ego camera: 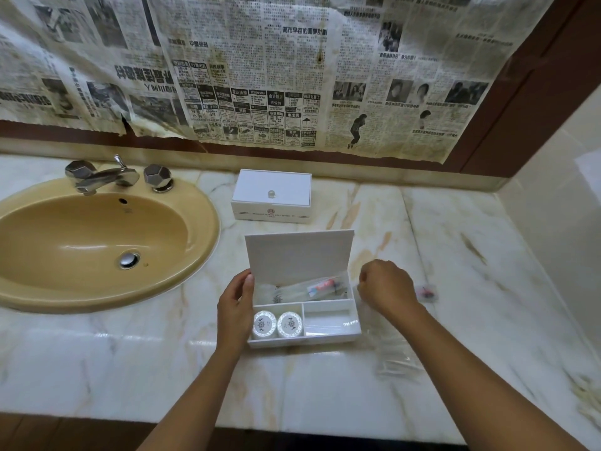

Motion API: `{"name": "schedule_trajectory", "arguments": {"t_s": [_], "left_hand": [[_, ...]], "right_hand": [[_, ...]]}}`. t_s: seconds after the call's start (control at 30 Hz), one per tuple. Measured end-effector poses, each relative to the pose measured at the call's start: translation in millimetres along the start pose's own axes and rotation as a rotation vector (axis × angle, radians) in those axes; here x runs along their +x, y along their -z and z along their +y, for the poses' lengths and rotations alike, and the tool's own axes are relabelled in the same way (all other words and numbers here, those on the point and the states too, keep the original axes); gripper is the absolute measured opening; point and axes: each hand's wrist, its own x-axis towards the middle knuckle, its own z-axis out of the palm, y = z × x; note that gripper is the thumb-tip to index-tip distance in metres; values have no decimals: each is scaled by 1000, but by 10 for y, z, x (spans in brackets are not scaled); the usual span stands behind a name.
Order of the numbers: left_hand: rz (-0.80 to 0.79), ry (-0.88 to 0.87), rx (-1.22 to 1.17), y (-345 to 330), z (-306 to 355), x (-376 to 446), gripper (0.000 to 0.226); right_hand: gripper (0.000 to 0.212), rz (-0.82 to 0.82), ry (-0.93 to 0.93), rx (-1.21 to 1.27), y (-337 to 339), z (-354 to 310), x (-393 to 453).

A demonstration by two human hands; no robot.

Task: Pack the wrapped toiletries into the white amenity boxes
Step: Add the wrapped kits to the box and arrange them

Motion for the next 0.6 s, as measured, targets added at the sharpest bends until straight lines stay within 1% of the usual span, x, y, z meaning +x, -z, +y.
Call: {"name": "schedule_trajectory", "arguments": {"t_s": [0.07, 0.2, 0.27, 0.4, 0.5, 0.57, 0.6], "left_hand": [[0, -1, 6, 5, -10, 5, 18], [5, 6, 13, 1, -3, 1, 17], [9, 12, 5, -2, 18, -12, 16], [8, 5, 5, -12, 41, -16, 17], [13, 1, 5, -16, 49, -20, 16], [15, 4, 2, -19, 57, -23, 16], [17, 4, 3, -21, 59, -24, 16]], "right_hand": [[16, -44, -20, -41, -69, 111, 16], [34, -115, -12, -68, -243, 241, 15], [37, -120, -4, -75, -322, 271, 8], [29, -43, -17, -68, -422, 307, 26], [31, 16, -22, -51, -470, 337, 53], [33, 90, -18, -18, -474, 351, 67], [31, 152, -11, 3, -459, 350, 71]]}}
